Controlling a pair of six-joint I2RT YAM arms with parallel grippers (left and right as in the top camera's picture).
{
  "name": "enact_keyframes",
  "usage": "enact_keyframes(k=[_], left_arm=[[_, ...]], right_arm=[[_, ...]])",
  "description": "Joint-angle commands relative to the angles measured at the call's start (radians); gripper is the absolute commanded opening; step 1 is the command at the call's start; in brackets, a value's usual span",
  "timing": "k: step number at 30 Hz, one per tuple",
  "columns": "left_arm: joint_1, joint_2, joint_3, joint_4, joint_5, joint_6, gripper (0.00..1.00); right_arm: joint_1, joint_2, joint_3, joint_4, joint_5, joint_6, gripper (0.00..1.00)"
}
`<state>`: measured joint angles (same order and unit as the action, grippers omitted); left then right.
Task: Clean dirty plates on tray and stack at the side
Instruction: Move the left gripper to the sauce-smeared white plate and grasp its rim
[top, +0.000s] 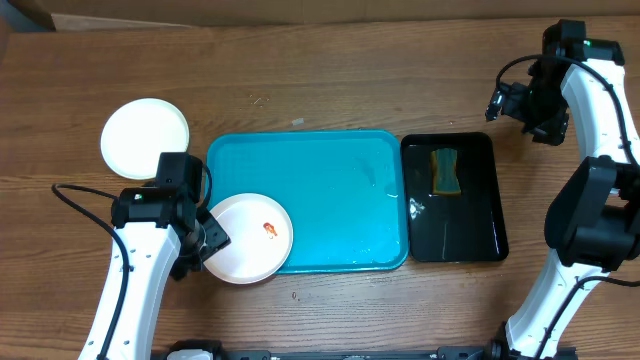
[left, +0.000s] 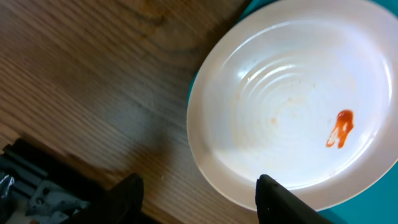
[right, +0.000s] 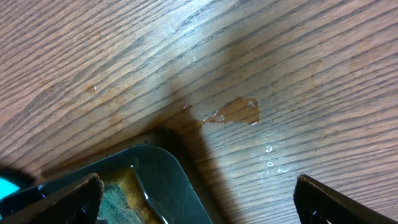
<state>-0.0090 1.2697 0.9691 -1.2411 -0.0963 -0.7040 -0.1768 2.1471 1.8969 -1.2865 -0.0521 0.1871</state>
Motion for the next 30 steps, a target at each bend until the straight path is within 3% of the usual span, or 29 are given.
enact_keyframes(k=[1,30], left_arm=[[-0.003,-0.005,-0.007,0.035,-0.050,0.000,0.58],[0.016,0.271,-0.056,0.200,-0.068,0.051,0.57]], right_arm=[[-0.003,-0.006,0.019,0.003,-0.002,0.008,1.00],[-0.003,-0.006,0.019,0.003,-0.001,0.008,1.00]])
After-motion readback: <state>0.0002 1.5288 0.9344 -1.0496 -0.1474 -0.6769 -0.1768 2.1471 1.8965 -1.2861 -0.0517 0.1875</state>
